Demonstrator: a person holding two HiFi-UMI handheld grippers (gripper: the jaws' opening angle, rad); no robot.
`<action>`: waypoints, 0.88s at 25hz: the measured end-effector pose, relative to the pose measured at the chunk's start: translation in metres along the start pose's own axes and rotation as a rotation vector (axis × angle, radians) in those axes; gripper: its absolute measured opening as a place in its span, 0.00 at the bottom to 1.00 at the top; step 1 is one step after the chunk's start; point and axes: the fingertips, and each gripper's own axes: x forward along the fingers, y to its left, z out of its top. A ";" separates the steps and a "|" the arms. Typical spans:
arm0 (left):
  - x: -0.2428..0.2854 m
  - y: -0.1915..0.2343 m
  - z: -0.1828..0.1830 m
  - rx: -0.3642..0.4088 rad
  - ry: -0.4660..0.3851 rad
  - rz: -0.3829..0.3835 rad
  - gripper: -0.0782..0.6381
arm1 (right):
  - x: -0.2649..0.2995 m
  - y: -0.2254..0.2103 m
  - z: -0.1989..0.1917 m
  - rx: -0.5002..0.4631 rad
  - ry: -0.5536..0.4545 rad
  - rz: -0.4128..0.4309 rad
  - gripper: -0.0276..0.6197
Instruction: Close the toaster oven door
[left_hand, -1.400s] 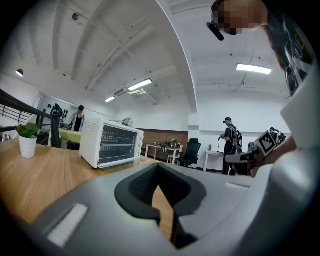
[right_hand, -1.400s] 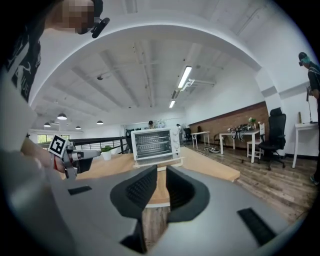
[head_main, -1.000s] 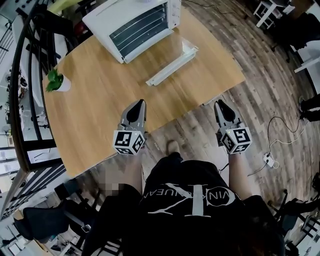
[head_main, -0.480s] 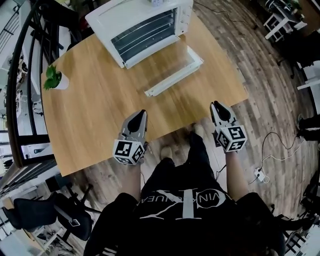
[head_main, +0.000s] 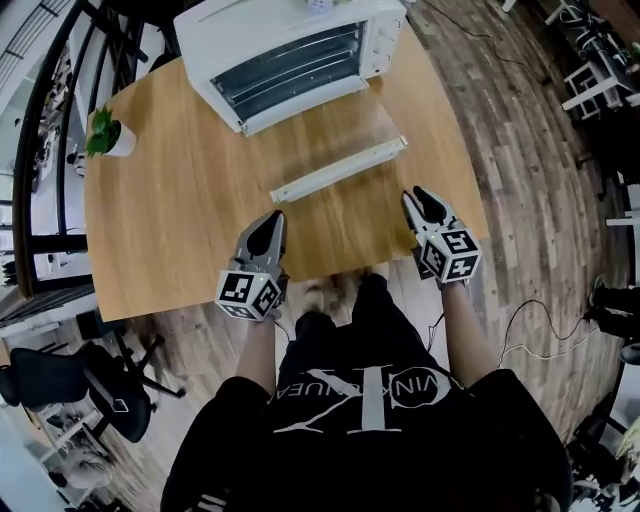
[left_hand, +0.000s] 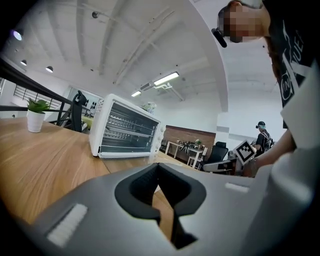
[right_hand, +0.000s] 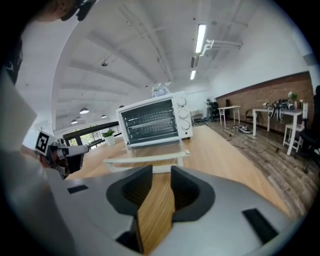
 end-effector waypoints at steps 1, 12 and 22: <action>0.005 -0.003 -0.001 0.000 -0.001 0.007 0.12 | 0.005 -0.004 0.000 0.001 0.009 0.018 0.17; 0.049 -0.014 -0.011 -0.010 0.000 0.130 0.12 | 0.053 -0.043 -0.009 -0.028 0.114 0.141 0.17; 0.052 -0.011 -0.020 -0.021 -0.004 0.246 0.12 | 0.091 -0.048 -0.011 -0.141 0.206 0.186 0.17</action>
